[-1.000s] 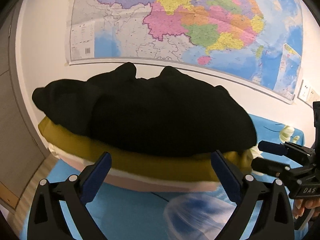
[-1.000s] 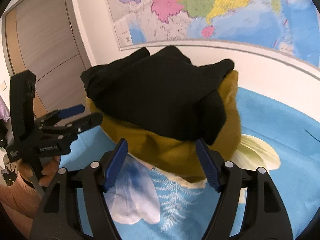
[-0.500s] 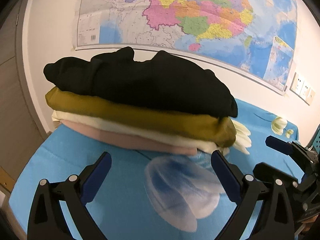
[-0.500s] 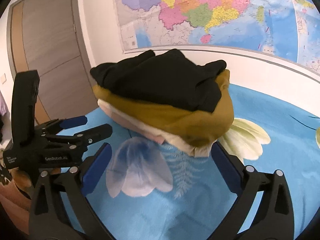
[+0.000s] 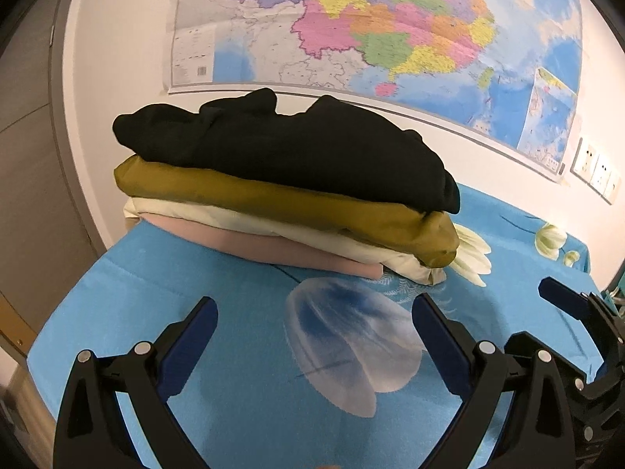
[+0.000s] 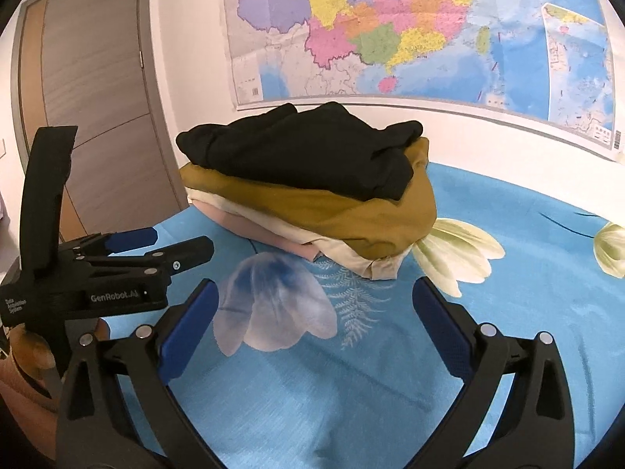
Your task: Fold large clothes
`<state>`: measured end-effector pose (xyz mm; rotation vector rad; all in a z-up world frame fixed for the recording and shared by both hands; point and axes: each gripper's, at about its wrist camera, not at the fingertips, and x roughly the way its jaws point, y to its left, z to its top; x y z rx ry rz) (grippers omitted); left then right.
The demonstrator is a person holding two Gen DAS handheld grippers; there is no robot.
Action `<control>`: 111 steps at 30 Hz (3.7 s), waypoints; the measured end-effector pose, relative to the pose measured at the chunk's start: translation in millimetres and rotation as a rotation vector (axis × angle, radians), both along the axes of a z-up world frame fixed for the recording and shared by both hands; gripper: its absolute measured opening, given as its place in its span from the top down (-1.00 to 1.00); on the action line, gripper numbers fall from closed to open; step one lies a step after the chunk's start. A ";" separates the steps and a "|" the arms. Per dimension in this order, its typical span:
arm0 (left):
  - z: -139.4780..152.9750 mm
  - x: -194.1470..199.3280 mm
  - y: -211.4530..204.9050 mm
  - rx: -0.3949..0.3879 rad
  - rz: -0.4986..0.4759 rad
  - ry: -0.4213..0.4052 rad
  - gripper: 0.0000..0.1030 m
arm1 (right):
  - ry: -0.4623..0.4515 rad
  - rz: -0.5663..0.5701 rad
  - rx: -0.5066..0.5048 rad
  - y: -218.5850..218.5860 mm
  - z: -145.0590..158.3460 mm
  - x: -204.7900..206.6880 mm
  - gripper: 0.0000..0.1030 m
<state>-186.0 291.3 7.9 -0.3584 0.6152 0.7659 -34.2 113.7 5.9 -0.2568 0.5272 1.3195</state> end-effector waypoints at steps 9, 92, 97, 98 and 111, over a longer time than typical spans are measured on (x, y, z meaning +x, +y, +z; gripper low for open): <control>5.3 -3.2 -14.3 0.055 -0.004 0.015 -0.87 | 0.002 -0.005 0.016 -8.4 2.8 -3.8 -0.91; 5.1 -14.1 -25.6 0.073 -0.014 0.015 -0.87 | 0.019 0.004 0.016 -14.8 7.5 -19.0 -0.91; 4.9 -14.4 -25.4 0.072 -0.016 0.017 -0.87 | 0.017 0.002 0.017 -15.5 7.0 -18.6 -0.91; 4.9 -14.4 -26.1 0.073 -0.014 0.017 -0.87 | 0.020 0.004 0.016 -15.8 6.7 -18.1 -0.91; 3.6 -11.9 -25.8 0.072 -0.024 0.022 -0.87 | 0.028 -0.004 0.017 -14.4 5.4 -18.0 -0.91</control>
